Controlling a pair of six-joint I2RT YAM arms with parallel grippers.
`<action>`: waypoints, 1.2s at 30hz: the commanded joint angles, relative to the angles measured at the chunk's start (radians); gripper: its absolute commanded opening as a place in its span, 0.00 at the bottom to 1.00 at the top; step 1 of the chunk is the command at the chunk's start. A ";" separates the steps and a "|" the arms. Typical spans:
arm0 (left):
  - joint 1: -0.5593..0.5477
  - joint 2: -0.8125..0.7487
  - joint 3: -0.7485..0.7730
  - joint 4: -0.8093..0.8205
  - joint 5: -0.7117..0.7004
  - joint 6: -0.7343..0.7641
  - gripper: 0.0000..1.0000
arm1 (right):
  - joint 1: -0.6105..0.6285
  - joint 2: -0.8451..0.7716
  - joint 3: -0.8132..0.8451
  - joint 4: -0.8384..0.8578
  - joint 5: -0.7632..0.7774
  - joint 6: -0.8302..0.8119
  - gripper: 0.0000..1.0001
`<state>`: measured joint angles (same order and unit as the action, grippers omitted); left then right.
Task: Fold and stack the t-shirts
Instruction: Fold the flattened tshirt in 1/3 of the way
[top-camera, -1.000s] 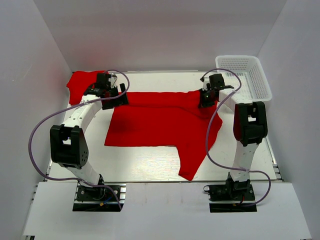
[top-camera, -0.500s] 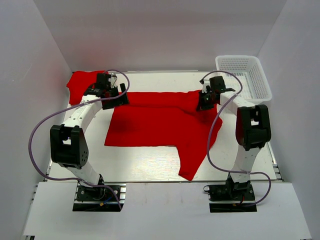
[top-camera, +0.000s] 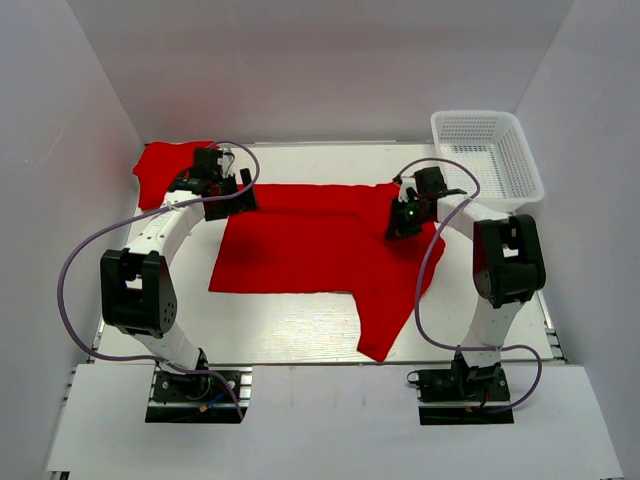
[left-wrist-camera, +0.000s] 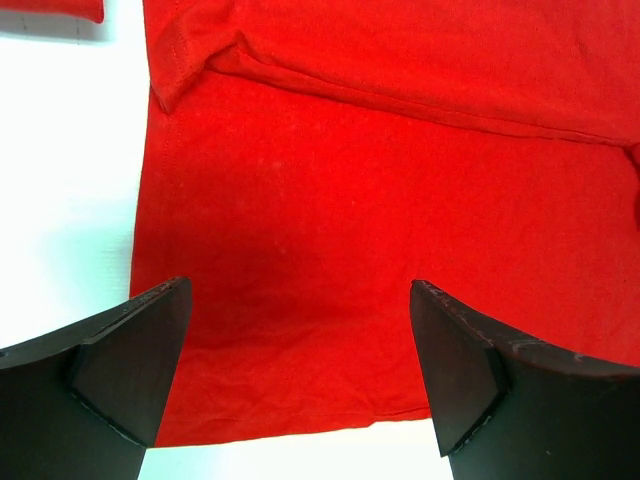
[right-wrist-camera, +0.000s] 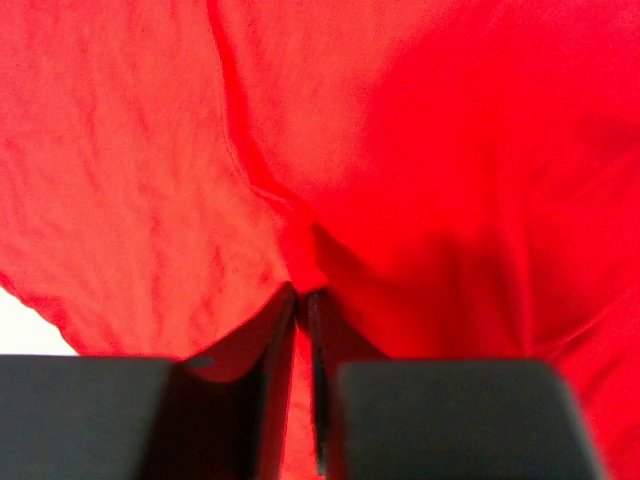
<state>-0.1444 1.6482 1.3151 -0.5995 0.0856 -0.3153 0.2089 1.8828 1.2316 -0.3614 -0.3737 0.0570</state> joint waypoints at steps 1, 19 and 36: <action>-0.003 -0.010 -0.010 0.009 -0.009 -0.002 1.00 | 0.018 -0.080 -0.038 0.006 -0.057 0.006 0.21; -0.003 -0.048 -0.060 -0.002 -0.038 -0.021 1.00 | 0.027 -0.189 -0.047 0.036 0.069 0.116 0.91; -0.003 0.185 -0.128 0.196 0.100 -0.061 1.00 | 0.021 0.096 0.144 -0.036 0.426 0.211 0.91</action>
<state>-0.1444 1.8214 1.1522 -0.4480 0.1684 -0.3664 0.2359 1.9339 1.3106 -0.3737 -0.0696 0.2478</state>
